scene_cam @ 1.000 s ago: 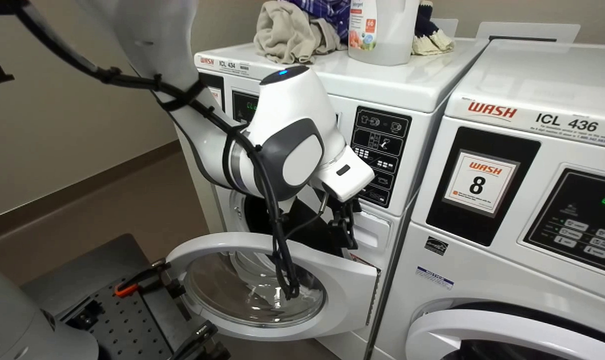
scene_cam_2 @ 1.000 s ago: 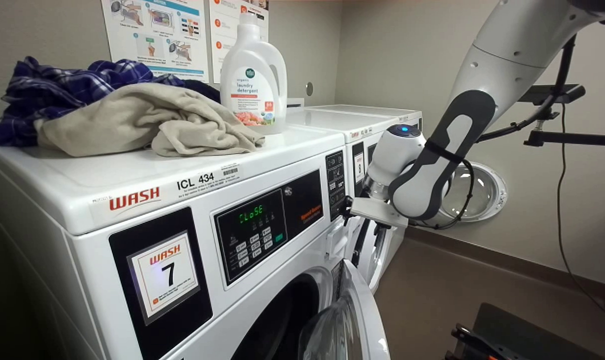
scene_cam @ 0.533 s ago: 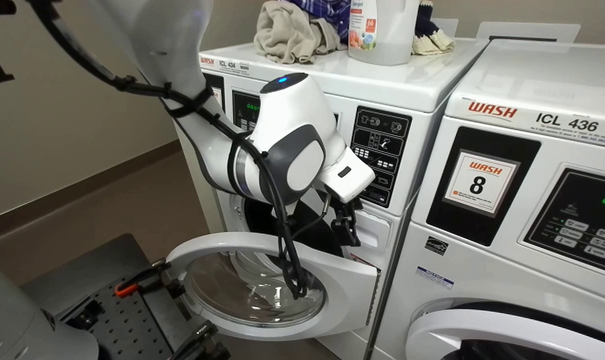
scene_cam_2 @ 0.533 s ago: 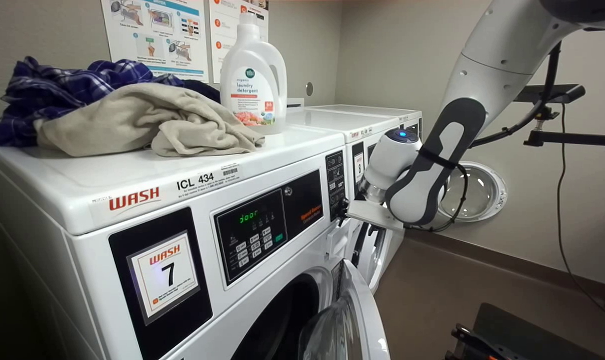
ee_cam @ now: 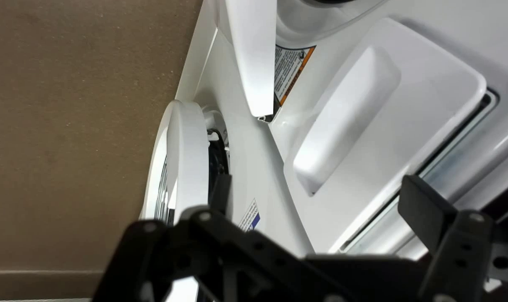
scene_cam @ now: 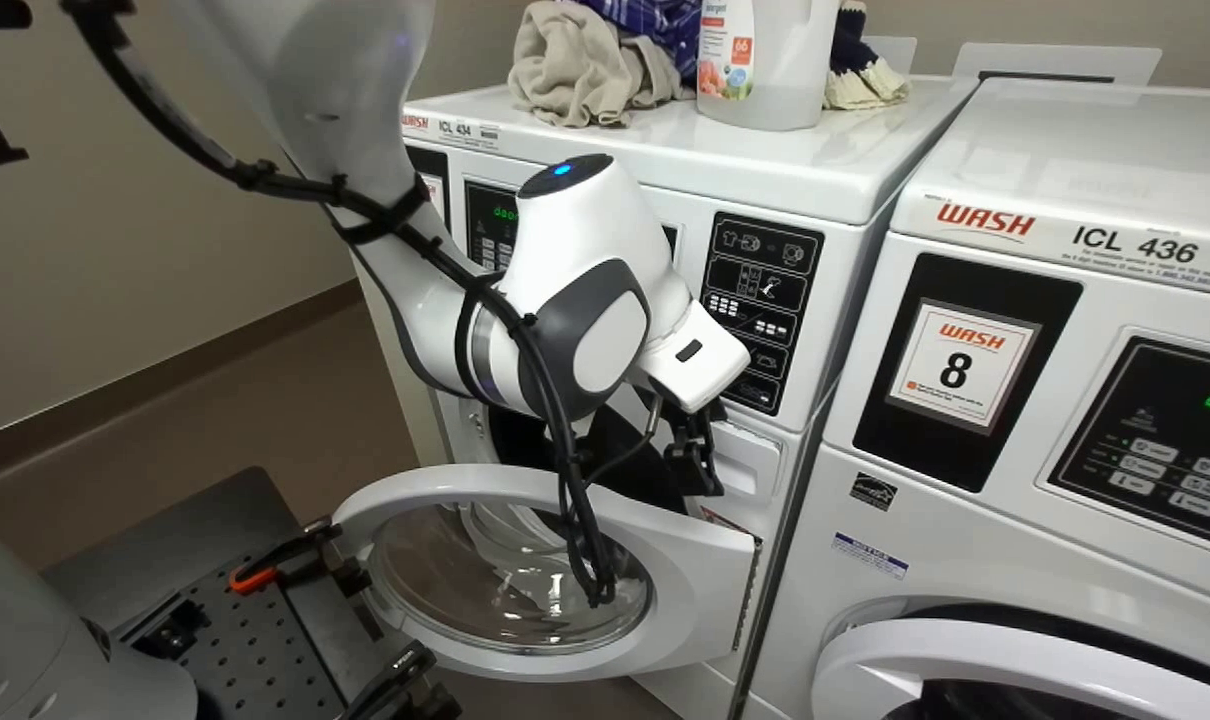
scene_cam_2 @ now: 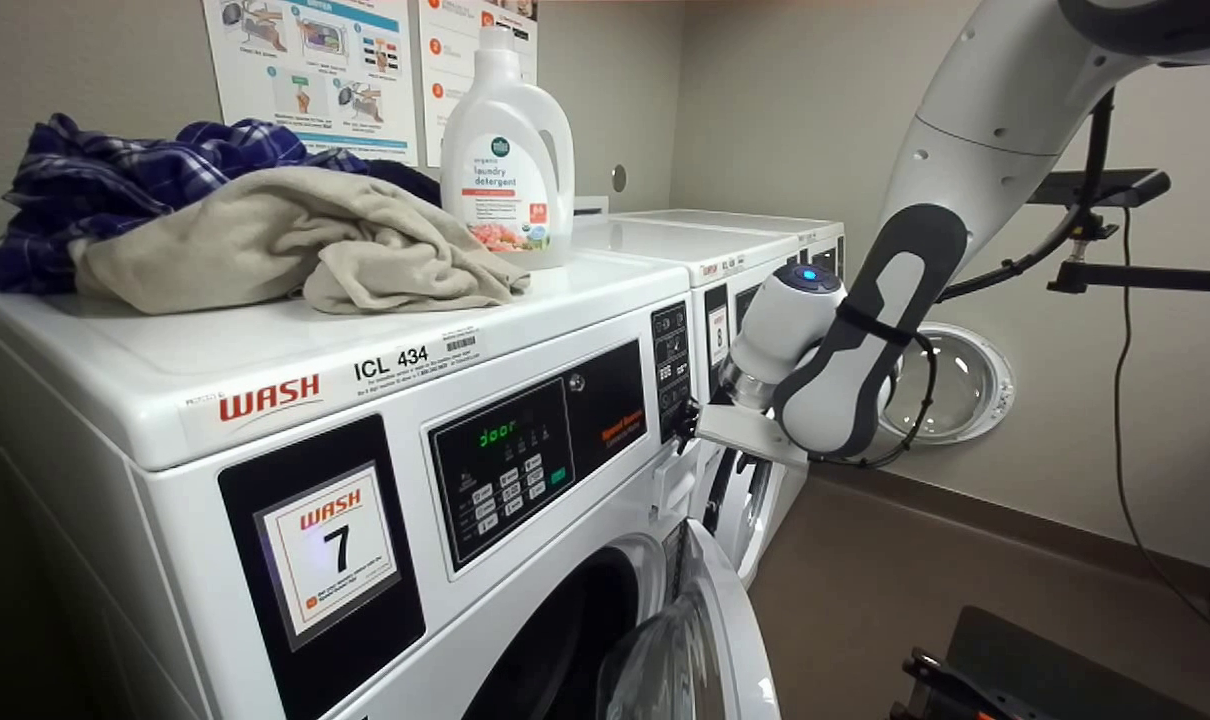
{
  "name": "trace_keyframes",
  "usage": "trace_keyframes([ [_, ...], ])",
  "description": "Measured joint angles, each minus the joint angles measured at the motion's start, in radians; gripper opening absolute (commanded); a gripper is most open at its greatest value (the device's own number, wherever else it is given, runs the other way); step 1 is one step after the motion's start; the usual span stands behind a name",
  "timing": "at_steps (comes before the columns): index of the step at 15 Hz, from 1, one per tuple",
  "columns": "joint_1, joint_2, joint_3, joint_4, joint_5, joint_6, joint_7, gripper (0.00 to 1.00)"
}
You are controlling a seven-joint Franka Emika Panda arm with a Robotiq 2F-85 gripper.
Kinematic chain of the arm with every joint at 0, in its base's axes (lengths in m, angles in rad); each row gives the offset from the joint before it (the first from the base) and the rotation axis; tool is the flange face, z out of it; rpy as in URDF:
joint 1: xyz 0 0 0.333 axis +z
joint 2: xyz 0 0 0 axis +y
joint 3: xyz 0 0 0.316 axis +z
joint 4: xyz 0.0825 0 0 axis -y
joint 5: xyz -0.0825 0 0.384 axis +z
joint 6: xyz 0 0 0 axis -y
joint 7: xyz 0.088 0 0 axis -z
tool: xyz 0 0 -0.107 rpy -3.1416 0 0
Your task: Open the detergent tray on the first washing machine from the left
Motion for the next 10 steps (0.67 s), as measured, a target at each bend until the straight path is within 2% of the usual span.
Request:
trace_keyframes([
  [10, 0.02, 0.008, -0.023, -0.005, 0.0, 0.024, 0.0, 1.0],
])
